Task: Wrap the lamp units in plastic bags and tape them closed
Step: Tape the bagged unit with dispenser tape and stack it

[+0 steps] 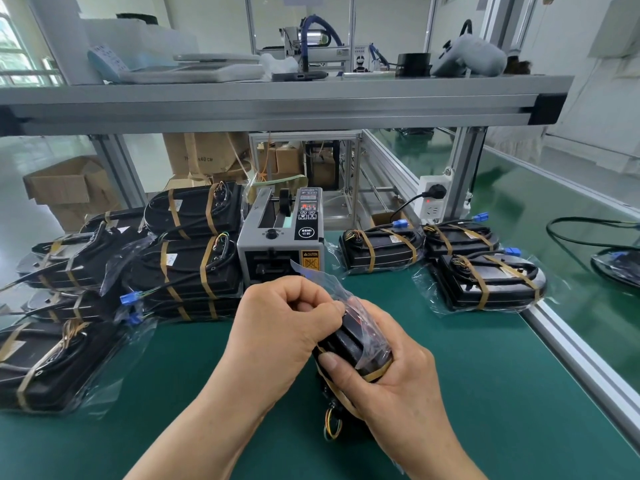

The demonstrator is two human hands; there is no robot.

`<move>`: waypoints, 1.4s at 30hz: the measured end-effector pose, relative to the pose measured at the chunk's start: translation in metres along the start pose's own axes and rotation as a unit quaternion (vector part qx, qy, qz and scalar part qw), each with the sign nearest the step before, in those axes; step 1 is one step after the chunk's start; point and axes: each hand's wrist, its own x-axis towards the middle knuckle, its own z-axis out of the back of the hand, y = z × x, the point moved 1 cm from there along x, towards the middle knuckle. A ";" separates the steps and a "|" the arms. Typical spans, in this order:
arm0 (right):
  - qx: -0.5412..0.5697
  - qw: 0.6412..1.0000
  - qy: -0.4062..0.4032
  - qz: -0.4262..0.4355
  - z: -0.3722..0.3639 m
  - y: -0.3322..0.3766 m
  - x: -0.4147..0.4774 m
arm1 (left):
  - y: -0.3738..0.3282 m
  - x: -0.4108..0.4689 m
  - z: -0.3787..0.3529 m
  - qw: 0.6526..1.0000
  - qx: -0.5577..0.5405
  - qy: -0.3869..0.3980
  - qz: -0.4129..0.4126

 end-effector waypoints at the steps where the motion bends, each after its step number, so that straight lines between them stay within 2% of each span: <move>1: -0.002 1.000 -0.003 0.001 0.000 0.000 0.000 | 0.001 0.000 0.000 1.000 0.010 -0.007 -0.003; 5: -0.013 1.000 0.000 0.005 0.000 0.000 -0.001 | 0.006 -0.003 -0.002 0.998 0.047 -0.047 -0.009; 8: -0.010 1.000 0.005 -0.001 -0.001 0.000 -0.002 | 0.013 -0.005 -0.003 0.997 0.012 -0.072 0.018; 15: -0.008 1.000 0.004 -0.003 -0.001 0.002 -0.002 | 0.015 -0.012 -0.011 0.998 -0.031 -0.047 0.022; 20: -0.019 1.000 0.008 0.004 -0.002 0.002 -0.002 | 0.018 -0.002 -0.011 0.993 -0.084 -0.066 0.053; 23: -0.018 1.000 0.005 0.006 -0.002 0.003 -0.002 | 0.021 0.004 -0.009 0.989 -0.111 -0.053 0.080; 28: -0.007 1.000 0.004 0.001 0.000 0.005 -0.001 | 0.021 -0.003 -0.010 0.987 -0.137 -0.032 0.072; 33: 0.008 1.000 0.007 -0.010 0.000 0.004 -0.002 | 0.025 -0.017 -0.013 0.991 -0.104 -0.039 0.070; 42: 0.027 1.000 -0.001 -0.008 -0.002 0.004 -0.001 | 0.030 0.000 -0.001 0.962 -0.250 0.001 0.110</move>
